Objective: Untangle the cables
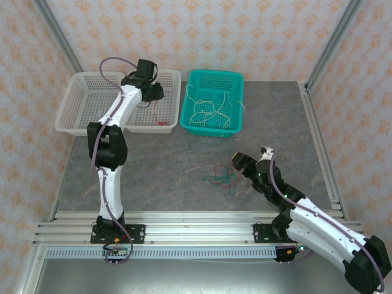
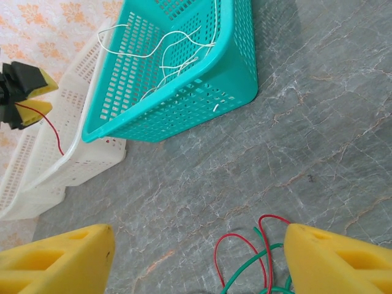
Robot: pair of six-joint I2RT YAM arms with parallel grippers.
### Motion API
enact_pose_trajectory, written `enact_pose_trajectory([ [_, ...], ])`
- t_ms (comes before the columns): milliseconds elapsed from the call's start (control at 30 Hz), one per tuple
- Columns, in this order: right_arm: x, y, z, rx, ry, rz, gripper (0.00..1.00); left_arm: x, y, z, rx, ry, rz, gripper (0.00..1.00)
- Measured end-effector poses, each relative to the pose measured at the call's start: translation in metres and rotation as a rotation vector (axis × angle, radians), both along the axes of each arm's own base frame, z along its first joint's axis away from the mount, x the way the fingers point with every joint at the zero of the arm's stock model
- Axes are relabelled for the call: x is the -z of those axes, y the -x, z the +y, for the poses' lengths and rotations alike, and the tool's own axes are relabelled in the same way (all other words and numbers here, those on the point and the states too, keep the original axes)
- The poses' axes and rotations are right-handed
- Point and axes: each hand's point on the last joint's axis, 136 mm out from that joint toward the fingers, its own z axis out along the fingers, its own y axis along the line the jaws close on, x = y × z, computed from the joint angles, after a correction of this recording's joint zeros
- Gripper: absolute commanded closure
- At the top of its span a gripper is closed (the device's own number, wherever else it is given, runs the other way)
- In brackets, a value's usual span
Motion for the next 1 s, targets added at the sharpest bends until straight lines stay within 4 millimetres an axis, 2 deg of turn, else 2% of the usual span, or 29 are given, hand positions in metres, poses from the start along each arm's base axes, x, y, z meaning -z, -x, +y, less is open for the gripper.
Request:
enact_pose_trajectory([
  [67, 0.003, -0.001, -0.001, 0.004, 0.012, 0.008, 0.26, -0.016, 0.002, 0.003, -0.006, 0.007, -0.029, 0.29],
  [133, 0.008, -0.002, -0.001, 0.006, 0.028, 0.019, 0.25, -0.042, 0.007, 0.005, -0.006, 0.019, -0.076, 0.28],
  [167, 0.010, -0.002, -0.001, 0.007, 0.036, 0.024, 0.25, -0.057, 0.011, 0.006, -0.005, 0.028, -0.103, 0.28],
  [267, 0.017, -0.005, 0.000, 0.007, 0.062, 0.039, 0.24, -0.119, 0.034, 0.005, 0.008, 0.059, -0.224, 0.28],
  [333, 0.023, -0.008, 0.002, 0.001, 0.086, 0.054, 0.24, -0.172, 0.061, 0.002, 0.025, 0.080, -0.337, 0.28],
  [433, 0.029, -0.013, 0.006, -0.009, 0.118, 0.079, 0.24, -0.234, 0.112, -0.015, 0.076, 0.107, -0.500, 0.28],
  [500, 0.032, -0.016, 0.010, -0.016, 0.134, 0.095, 0.23, -0.258, 0.148, -0.035, 0.137, 0.136, -0.575, 0.28],
  [533, 0.034, -0.017, 0.012, -0.020, 0.139, 0.103, 0.23, -0.264, 0.164, -0.047, 0.175, 0.154, -0.601, 0.28],
  [600, 0.039, -0.018, 0.014, -0.027, 0.148, 0.122, 0.23, -0.261, 0.193, -0.071, 0.259, 0.193, -0.621, 0.28],
  [667, 0.044, -0.018, 0.016, -0.034, 0.156, 0.140, 0.23, -0.242, 0.213, -0.093, 0.327, 0.214, -0.601, 0.28],
  [733, 0.048, -0.018, 0.016, -0.038, 0.161, 0.151, 0.23, -0.211, 0.227, -0.114, 0.392, 0.222, -0.543, 0.29],
  [900, 0.052, -0.016, 0.014, -0.034, 0.170, 0.167, 0.23, -0.101, 0.261, -0.175, 0.554, 0.218, -0.297, 0.30],
  [1000, 0.060, -0.011, 0.010, -0.021, 0.188, 0.207, 0.23, -0.057, 0.284, -0.207, 0.634, 0.222, -0.199, 0.30],
])
